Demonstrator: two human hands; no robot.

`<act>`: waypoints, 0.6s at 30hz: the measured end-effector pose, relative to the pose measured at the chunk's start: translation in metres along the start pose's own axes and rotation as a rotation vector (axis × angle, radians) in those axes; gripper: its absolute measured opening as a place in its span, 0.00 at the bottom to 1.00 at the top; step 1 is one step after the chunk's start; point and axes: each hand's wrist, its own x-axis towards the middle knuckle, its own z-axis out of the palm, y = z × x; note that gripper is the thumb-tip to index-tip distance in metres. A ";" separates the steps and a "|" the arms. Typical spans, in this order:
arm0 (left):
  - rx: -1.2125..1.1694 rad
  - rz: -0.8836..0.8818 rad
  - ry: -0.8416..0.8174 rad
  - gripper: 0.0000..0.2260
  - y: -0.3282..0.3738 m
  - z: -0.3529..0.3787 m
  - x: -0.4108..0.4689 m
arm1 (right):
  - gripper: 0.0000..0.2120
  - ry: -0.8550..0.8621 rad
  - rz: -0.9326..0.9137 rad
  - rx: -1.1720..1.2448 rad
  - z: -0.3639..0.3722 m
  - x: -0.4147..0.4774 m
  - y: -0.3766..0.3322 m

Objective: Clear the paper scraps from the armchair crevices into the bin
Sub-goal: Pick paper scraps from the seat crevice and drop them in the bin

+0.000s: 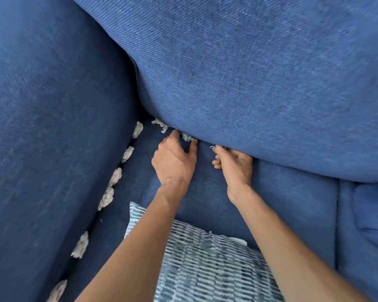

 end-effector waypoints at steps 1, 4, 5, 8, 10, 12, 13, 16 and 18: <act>-0.007 -0.032 0.016 0.11 0.002 0.001 0.001 | 0.07 -0.013 0.008 -0.002 -0.002 -0.001 -0.001; -0.045 -0.089 0.062 0.09 0.003 0.002 0.001 | 0.03 -0.036 0.023 0.006 -0.003 -0.001 -0.001; -0.059 -0.097 0.069 0.08 0.003 0.001 0.001 | 0.03 -0.041 0.023 0.011 -0.004 -0.002 -0.001; -0.114 -0.116 0.077 0.07 0.001 -0.007 -0.003 | 0.03 -0.064 0.012 0.017 -0.006 -0.002 0.000; -0.146 -0.127 0.070 0.08 -0.004 -0.019 -0.012 | 0.04 -0.103 -0.004 0.001 -0.009 -0.003 -0.001; -0.175 -0.128 0.044 0.09 -0.014 -0.034 -0.026 | 0.03 -0.166 -0.025 -0.040 -0.014 -0.007 -0.004; -0.189 -0.123 0.035 0.09 -0.020 -0.042 -0.034 | 0.03 -0.198 -0.028 -0.052 -0.017 -0.009 -0.006; -0.227 -0.126 0.092 0.09 -0.038 -0.074 -0.059 | 0.01 -0.275 -0.017 -0.052 -0.026 -0.025 -0.014; -0.228 -0.141 0.177 0.10 -0.049 -0.096 -0.080 | 0.03 -0.292 -0.021 -0.085 -0.027 -0.045 -0.019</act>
